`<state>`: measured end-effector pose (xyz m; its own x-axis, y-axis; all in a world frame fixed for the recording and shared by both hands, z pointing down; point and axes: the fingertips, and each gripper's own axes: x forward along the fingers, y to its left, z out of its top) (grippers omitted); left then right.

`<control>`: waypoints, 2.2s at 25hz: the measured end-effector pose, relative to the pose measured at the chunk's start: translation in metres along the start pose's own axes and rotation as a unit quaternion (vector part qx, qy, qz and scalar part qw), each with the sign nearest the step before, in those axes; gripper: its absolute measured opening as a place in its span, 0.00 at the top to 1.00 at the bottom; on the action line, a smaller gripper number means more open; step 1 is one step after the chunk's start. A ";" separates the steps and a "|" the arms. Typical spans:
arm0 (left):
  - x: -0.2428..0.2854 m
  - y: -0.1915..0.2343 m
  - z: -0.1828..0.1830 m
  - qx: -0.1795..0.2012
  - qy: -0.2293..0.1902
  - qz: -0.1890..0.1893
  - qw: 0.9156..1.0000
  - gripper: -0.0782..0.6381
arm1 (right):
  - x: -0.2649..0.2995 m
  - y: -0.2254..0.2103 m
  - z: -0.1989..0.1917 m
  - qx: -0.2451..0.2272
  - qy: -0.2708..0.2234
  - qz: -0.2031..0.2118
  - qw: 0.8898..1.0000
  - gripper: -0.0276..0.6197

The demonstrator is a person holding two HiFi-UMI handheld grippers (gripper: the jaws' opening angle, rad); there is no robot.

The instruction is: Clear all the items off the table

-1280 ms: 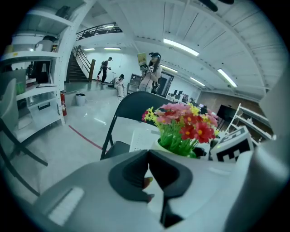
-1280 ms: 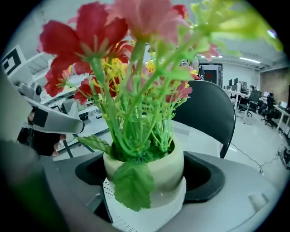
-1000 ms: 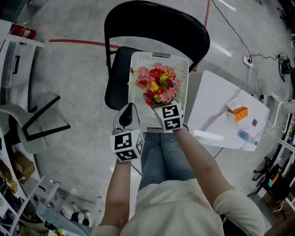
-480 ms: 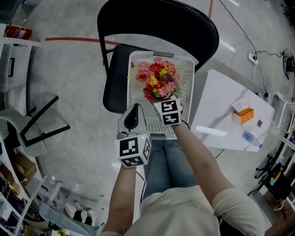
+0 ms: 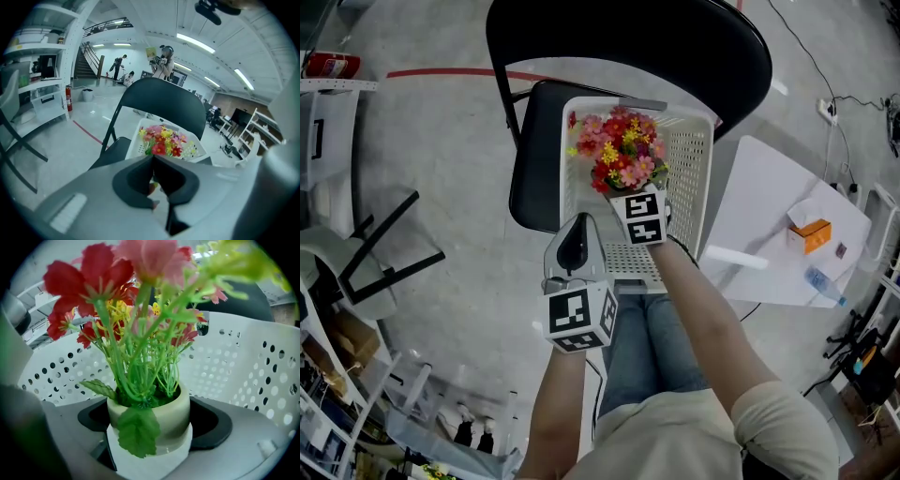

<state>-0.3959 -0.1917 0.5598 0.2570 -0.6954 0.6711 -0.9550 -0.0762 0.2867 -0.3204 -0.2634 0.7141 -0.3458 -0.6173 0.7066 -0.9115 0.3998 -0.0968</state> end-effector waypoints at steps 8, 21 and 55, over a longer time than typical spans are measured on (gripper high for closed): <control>0.011 -0.001 -0.004 0.003 -0.001 0.004 1.000 0.88 | 0.021 -0.002 -0.013 -0.002 0.007 -0.001 1.000 0.18; 0.021 -0.008 -0.013 0.009 0.005 -0.002 1.000 0.88 | 0.041 0.001 -0.026 -0.001 0.012 0.014 1.000 0.18; -0.018 -0.024 0.012 0.028 -0.008 0.009 1.000 0.88 | -0.036 0.007 -0.012 0.048 0.015 -0.006 0.999 0.18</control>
<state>-0.3798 -0.1860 0.5329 0.2378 -0.7080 0.6649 -0.9663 -0.1031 0.2357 -0.3113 -0.2301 0.6961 -0.3292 -0.6009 0.7284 -0.9331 0.3253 -0.1534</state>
